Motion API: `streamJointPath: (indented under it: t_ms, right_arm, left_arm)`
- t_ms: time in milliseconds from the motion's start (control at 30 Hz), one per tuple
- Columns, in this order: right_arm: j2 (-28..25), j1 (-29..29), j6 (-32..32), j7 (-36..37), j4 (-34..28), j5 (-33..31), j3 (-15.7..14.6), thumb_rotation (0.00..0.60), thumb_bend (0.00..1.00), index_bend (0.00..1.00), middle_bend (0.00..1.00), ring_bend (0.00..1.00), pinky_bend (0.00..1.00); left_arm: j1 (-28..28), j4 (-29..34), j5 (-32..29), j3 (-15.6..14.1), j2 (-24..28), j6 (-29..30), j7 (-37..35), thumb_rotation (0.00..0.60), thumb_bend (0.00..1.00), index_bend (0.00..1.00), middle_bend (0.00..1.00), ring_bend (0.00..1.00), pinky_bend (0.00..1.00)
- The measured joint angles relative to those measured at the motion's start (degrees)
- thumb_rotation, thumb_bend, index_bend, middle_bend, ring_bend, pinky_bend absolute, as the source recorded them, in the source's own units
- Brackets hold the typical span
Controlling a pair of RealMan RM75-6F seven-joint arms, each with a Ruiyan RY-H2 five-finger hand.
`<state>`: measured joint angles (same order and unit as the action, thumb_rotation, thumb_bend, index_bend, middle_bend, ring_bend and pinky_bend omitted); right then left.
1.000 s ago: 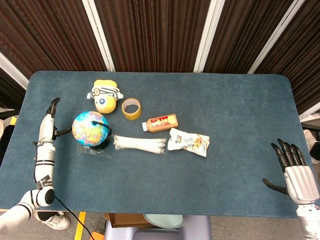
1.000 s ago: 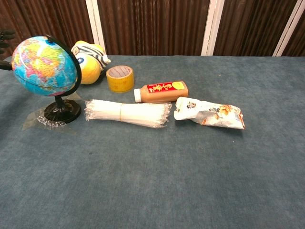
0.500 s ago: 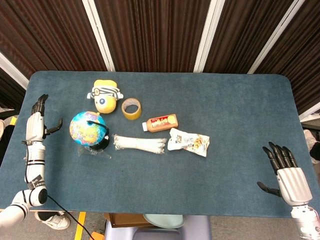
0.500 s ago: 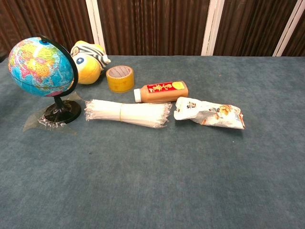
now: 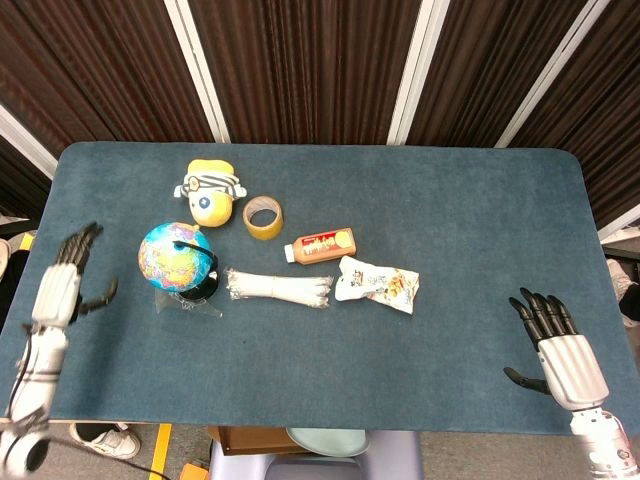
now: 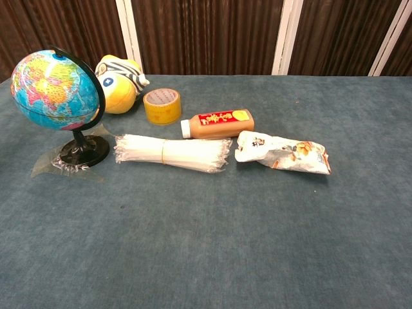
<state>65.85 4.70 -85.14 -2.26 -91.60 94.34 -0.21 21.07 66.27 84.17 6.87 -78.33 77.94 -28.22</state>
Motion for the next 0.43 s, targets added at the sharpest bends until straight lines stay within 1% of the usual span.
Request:
streamJointPath:
  t_ms: [33,100,133,333,433]
  right_arm:
    - [0.1,0.1,0.2,-0.2,-0.1,0.0,-0.1,0.6,0.15,0.0,0.0,0.0,0.0]
    - [0.2,0.2,0.5,-0.7,-0.2,-0.1,-0.2,0.6,0.15,0.0,0.0,0.0,0.0]
    - [0.2,0.2,0.7,-0.8,-0.2,-0.1,-0.3,0.6,0.15,0.0,0.0,0.0,0.0]
    - [0.1,0.5,1.7,-1.4,-0.6,0.2,-1.0,0.6,0.15,0.0,0.0,0.0,0.0]
    - [0.0,0.4,1.4,-1.4,-0.7,0.2,-1.1,0.6,0.15,0.0,0.0,0.0,0.0]
  left_arm:
    - [-1.5,3.0,2.4,-2.5,2.4,1.5,1.9,0.6,0.44,0.0,0.0,0.0,0.0]
    - [-3.6,6.3,5.5,-5.6,5.4,3.7,5.7,0.6,0.43,0.0,0.0,0.0,0.0]
    - [-4.8,7.6,6.9,-7.0,6.4,4.9,8.9,0.6,0.42,0.0,0.0,0.0,0.0]
    - [-9.4,12.7,12.4,-11.5,8.5,8.8,25.7,0.6,0.42,0.0,0.0,0.0,0.01]
    - [-10.8,15.2,13.8,-12.6,9.3,9.2,28.7,0.6,0.42,0.0,0.0,0.0,0.02]
